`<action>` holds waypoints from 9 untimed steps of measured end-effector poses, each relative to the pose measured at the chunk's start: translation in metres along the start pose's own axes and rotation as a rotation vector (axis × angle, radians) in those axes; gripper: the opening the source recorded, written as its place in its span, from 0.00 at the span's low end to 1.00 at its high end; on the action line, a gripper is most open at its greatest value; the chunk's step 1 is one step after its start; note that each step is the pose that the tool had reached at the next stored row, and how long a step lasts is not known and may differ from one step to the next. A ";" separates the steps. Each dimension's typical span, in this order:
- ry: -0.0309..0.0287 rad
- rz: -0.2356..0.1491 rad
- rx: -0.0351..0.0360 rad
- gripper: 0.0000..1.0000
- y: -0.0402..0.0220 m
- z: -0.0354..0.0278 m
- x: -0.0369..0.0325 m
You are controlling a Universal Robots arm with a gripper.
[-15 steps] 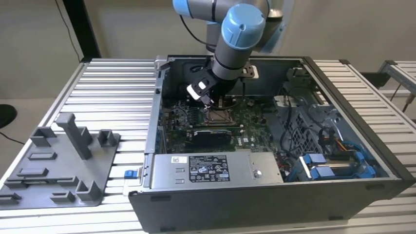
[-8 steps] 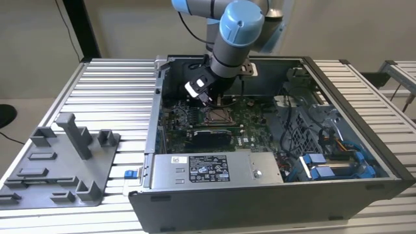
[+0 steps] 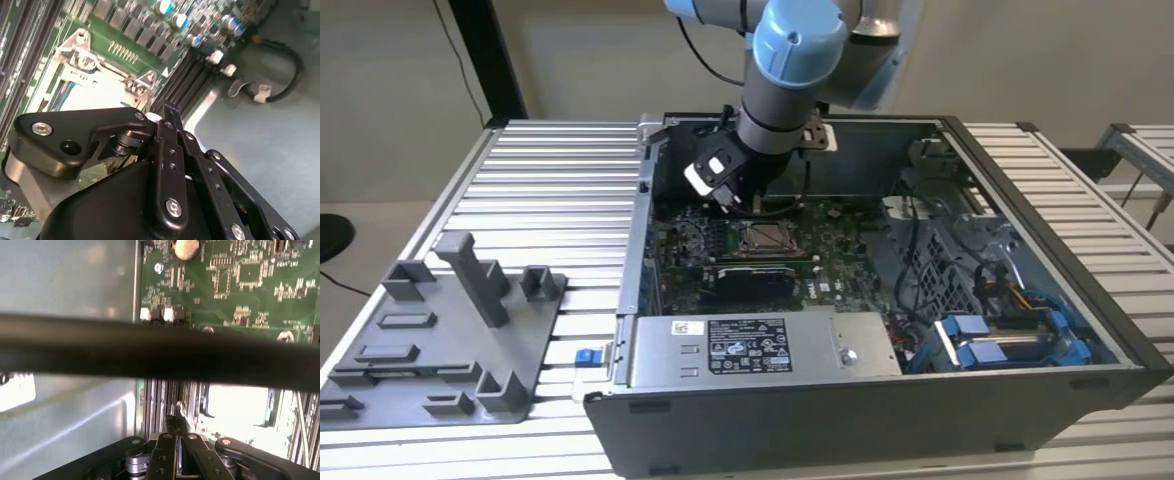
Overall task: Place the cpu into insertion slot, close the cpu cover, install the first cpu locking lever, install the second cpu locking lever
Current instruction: 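Install the first cpu locking lever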
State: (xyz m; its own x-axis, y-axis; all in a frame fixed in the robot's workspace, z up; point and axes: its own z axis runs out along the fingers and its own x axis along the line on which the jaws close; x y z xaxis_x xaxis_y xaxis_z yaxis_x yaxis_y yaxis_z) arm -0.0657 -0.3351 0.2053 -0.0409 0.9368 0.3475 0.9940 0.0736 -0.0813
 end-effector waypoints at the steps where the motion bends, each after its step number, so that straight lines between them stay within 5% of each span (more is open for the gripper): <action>1: 0.0000 0.000 0.0001 0.00 -0.0044 0.0001 0.0003; 3: 0.0014 0.000 -0.0002 0.00 -0.0109 -0.0015 0.0015; 6: 0.0013 0.000 -0.0002 0.00 -0.0120 -0.0063 0.0025; 9: -0.0112 0.001 0.0001 0.00 -0.0121 -0.0075 0.0027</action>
State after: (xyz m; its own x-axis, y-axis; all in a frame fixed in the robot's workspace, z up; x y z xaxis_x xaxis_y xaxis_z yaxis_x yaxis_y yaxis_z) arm -0.0770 -0.3361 0.2142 -0.0406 0.9407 0.3369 0.9940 0.0722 -0.0819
